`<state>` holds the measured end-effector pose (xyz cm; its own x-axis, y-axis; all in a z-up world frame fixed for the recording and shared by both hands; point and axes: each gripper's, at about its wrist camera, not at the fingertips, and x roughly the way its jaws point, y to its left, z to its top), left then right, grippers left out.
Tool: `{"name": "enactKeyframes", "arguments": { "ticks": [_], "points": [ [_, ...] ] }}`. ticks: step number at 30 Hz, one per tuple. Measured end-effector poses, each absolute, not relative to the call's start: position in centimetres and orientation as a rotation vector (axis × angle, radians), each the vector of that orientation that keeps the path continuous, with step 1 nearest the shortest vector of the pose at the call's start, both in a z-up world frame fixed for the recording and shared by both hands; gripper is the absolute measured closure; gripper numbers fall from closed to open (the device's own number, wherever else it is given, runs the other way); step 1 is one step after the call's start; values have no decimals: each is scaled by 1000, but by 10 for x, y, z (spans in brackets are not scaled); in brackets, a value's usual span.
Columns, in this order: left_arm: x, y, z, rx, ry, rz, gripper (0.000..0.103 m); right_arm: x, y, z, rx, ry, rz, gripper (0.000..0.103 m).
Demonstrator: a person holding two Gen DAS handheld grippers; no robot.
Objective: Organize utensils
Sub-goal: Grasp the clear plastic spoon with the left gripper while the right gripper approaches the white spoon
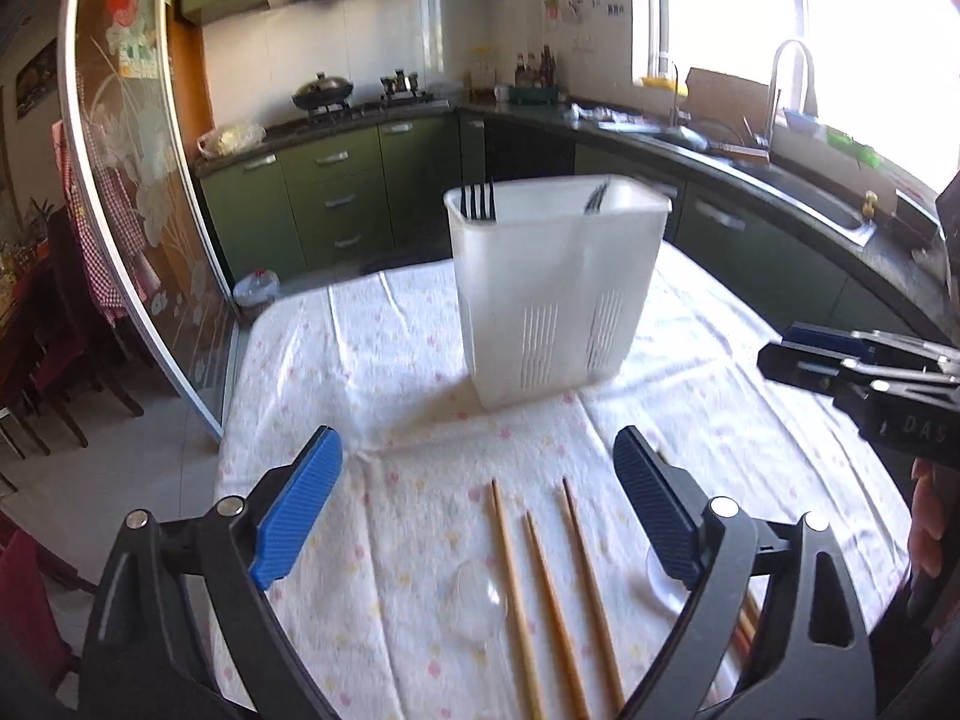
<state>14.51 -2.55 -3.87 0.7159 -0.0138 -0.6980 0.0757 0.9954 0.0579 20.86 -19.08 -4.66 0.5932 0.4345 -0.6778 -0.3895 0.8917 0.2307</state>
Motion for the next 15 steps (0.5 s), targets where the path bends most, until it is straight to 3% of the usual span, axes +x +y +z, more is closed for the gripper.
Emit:
{"name": "enactKeyframes", "arguments": {
  "ticks": [2,6,8,10,15],
  "points": [
    [148,-21,-56,81,929,-91,15,201,-194,-54,60,839,493,44],
    [149,-13,-89,1,1174,-126,15,193,-199,-62,65,895,494,43],
    [147,-15,-99,3,1225,-121,26,192,-199,-59,58,896,488,43],
    [147,-17,-104,8,1259,-115,58,190,-201,-62,60,905,488,43],
    [153,-16,-114,-30,1330,-96,62,199,-195,-58,59,929,495,43]
  ]
}}
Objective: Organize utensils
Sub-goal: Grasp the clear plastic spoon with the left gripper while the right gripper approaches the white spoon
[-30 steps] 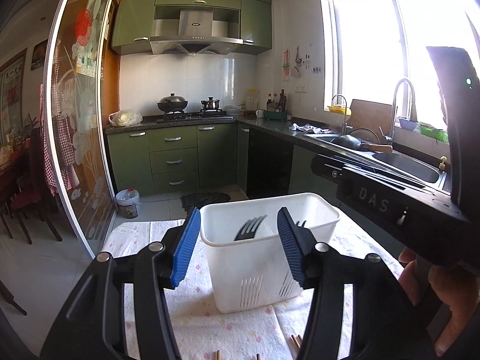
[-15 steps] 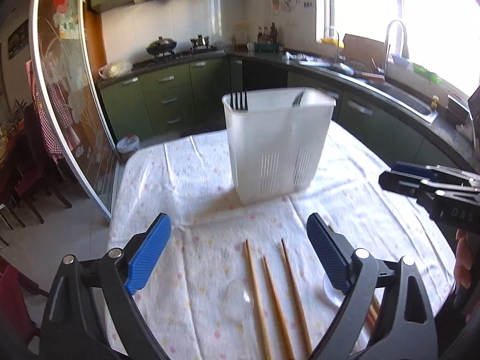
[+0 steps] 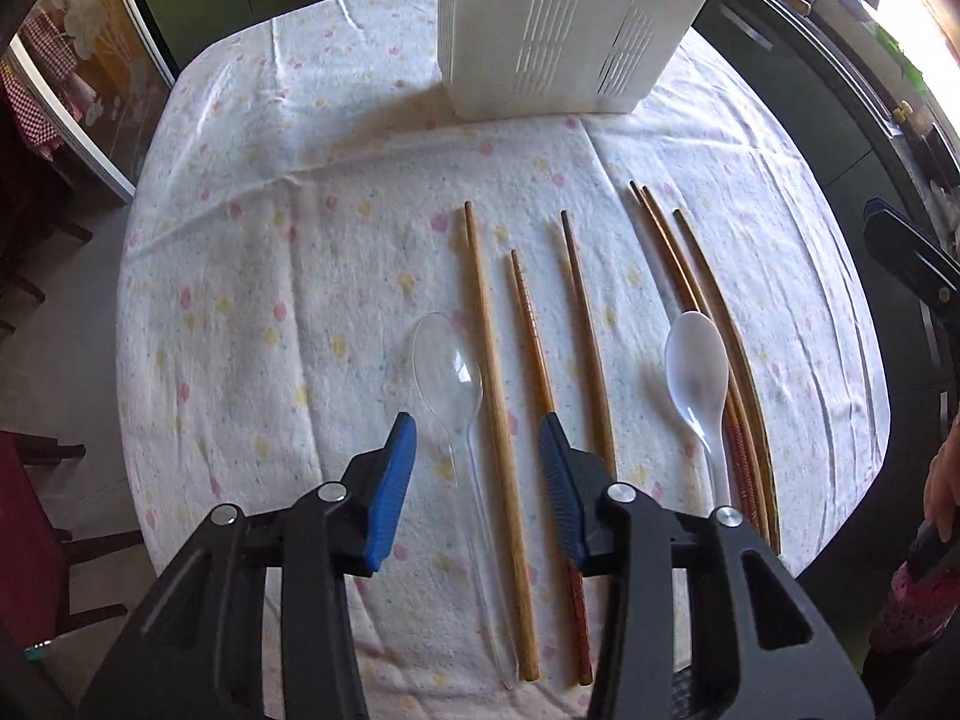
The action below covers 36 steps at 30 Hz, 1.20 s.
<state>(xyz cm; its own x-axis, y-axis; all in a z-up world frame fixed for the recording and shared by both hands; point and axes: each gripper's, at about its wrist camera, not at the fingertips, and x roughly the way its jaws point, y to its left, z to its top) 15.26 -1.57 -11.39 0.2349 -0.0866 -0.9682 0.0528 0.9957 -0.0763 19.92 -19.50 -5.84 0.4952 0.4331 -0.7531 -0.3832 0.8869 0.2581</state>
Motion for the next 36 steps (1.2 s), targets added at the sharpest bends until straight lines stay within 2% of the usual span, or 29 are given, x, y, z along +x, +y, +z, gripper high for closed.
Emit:
{"name": "enactKeyframes", "arguments": {
  "ticks": [3,4,5,7,8,18,20,22,24,26,27,28,32,35,36],
  "points": [
    [155,-15,-117,-44,1355,-81,62,205,-193,-58,57,940,494,43],
    [155,-15,-119,-47,1359,-75,66,205,-193,-59,57,942,495,43],
    [158,-14,-120,-46,1362,-65,70,205,-193,-60,57,945,496,43],
    [160,-11,-124,-52,1373,-49,92,206,-192,-59,51,949,497,43],
    [161,-9,-126,-56,1384,-44,94,206,-191,-60,47,952,499,43],
    [158,-4,-127,-97,1431,-31,92,201,-181,-61,13,978,532,43],
    [155,-2,-130,-104,1453,-37,86,201,-179,-61,12,980,537,43],
    [153,-3,-131,-98,1457,-38,73,201,-176,-60,5,983,538,43],
    [152,-7,-132,-92,1459,-44,67,200,-173,-60,-8,985,543,43],
    [151,-10,-132,-65,1449,-36,68,199,-168,-59,-27,990,546,43],
    [151,-12,-132,-46,1440,-29,85,198,-166,-60,-40,995,546,43],
    [152,-14,-134,-38,1439,-29,94,197,-163,-61,-54,1004,545,43],
    [160,-18,-133,-43,1435,-29,95,196,-150,-75,-76,1123,598,43],
    [163,-6,-130,-91,1435,-65,94,199,-140,-96,-56,1286,651,51],
    [163,-3,-129,-92,1433,-50,94,200,-137,-104,-48,1342,664,57]
  ]
}}
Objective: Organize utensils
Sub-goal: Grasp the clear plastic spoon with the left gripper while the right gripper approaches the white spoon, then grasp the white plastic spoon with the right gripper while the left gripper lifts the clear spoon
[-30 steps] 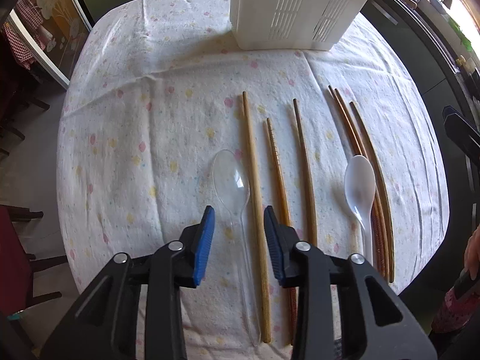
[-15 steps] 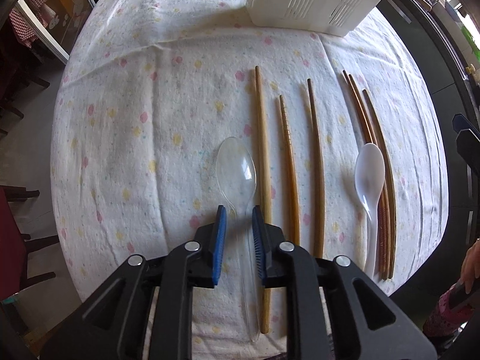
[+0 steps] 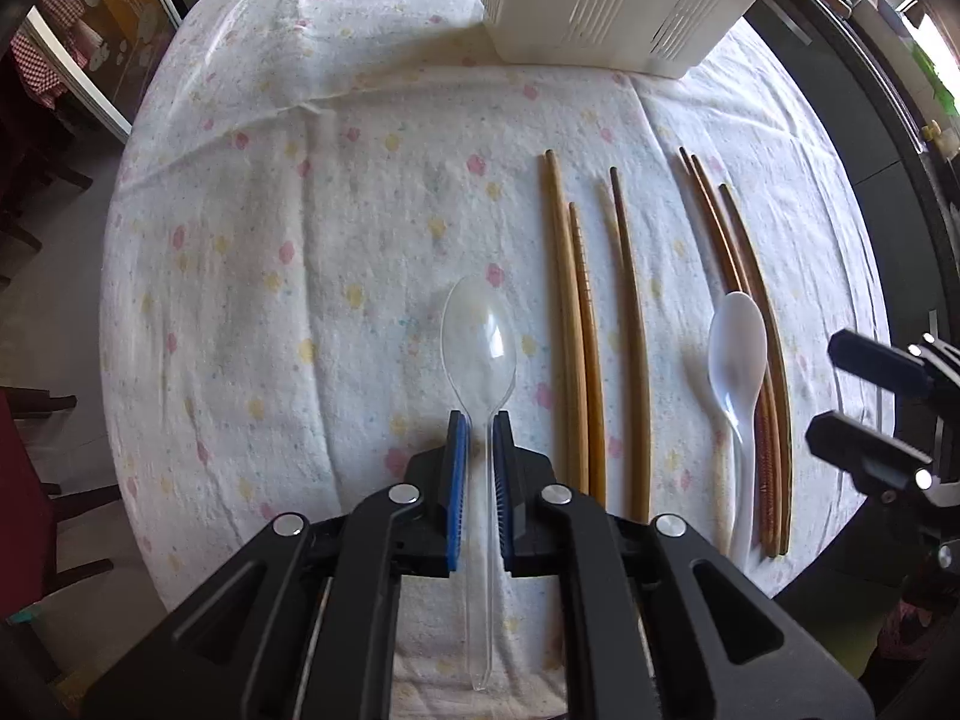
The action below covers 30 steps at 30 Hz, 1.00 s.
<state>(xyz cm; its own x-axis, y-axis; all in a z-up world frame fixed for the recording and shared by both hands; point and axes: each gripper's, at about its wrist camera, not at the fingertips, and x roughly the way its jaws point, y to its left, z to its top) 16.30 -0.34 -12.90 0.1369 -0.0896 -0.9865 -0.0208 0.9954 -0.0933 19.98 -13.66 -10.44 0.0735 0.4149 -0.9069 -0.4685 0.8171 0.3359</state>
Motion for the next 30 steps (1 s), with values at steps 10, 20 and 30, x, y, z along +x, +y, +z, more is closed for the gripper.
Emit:
{"name": "enactKeyframes", "arguments": {
  "ticks": [10,20,30],
  "points": [
    [155,-2,-101,-39,1332,-74,94,197,-116,-141,-164,1539,590,74],
    [148,-7,-97,-42,1287,-119,94,188,-109,-142,-172,1503,578,94],
    [173,-2,12,-117,947,-167,96,182,-151,-92,150,1299,733,94]
  ]
}}
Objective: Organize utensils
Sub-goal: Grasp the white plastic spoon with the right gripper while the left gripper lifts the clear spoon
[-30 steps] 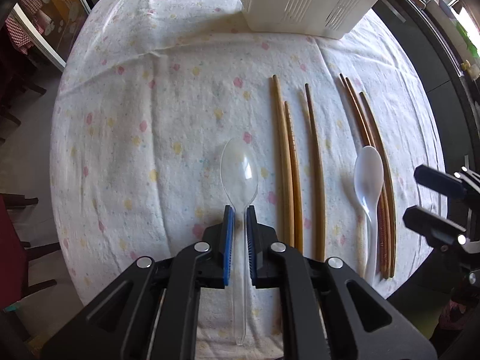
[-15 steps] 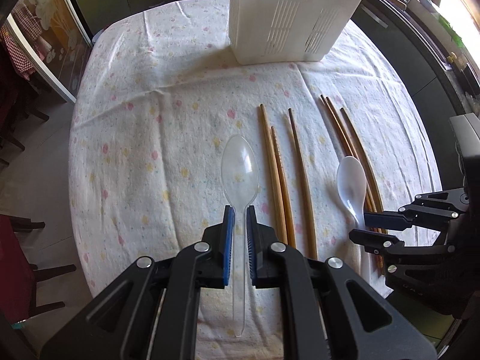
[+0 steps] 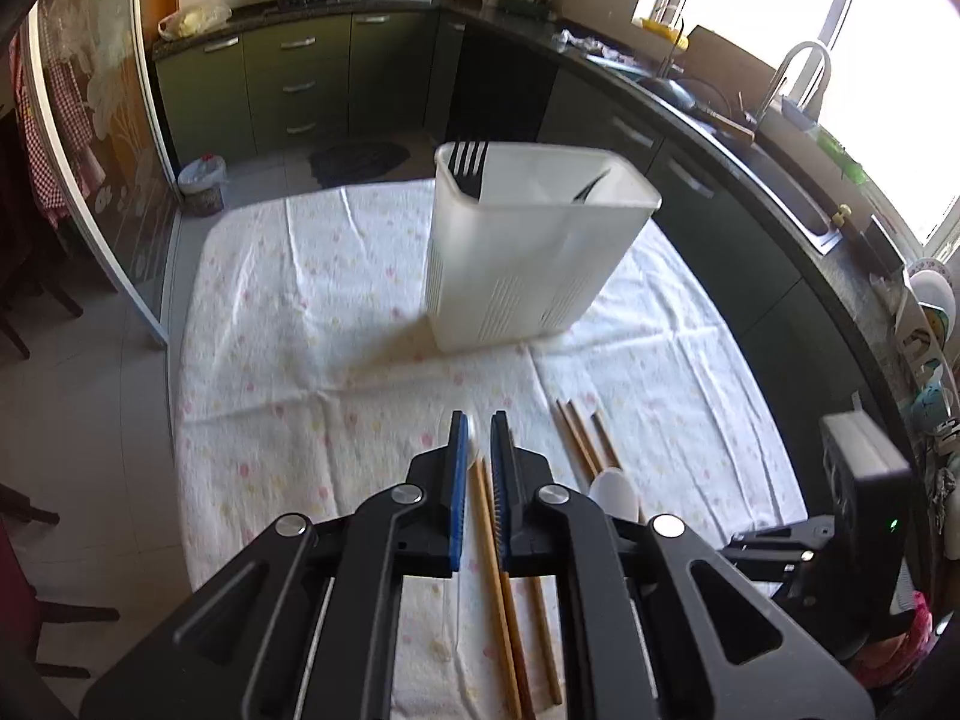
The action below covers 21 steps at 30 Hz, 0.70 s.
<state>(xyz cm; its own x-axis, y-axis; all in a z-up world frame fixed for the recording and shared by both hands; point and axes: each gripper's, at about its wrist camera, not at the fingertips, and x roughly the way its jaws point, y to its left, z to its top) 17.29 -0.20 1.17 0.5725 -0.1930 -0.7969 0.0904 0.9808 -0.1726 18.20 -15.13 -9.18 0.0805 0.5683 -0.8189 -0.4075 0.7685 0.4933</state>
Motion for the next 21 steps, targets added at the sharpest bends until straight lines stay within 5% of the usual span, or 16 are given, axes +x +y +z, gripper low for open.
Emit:
{"name": "enactKeyframes", "arguments": {
  "ticks": [5,9,21],
  "points": [
    [207,-18,69,-117,699,-157,96,176,-169,-81,215,1234,760,94],
    [242,-29,74,-123,688,-140,99,177,-178,-78,241,1227,768,94],
    [204,-48,-80,203,1402,-260,99,184,-199,-79,288,1207,750,94]
  ]
}}
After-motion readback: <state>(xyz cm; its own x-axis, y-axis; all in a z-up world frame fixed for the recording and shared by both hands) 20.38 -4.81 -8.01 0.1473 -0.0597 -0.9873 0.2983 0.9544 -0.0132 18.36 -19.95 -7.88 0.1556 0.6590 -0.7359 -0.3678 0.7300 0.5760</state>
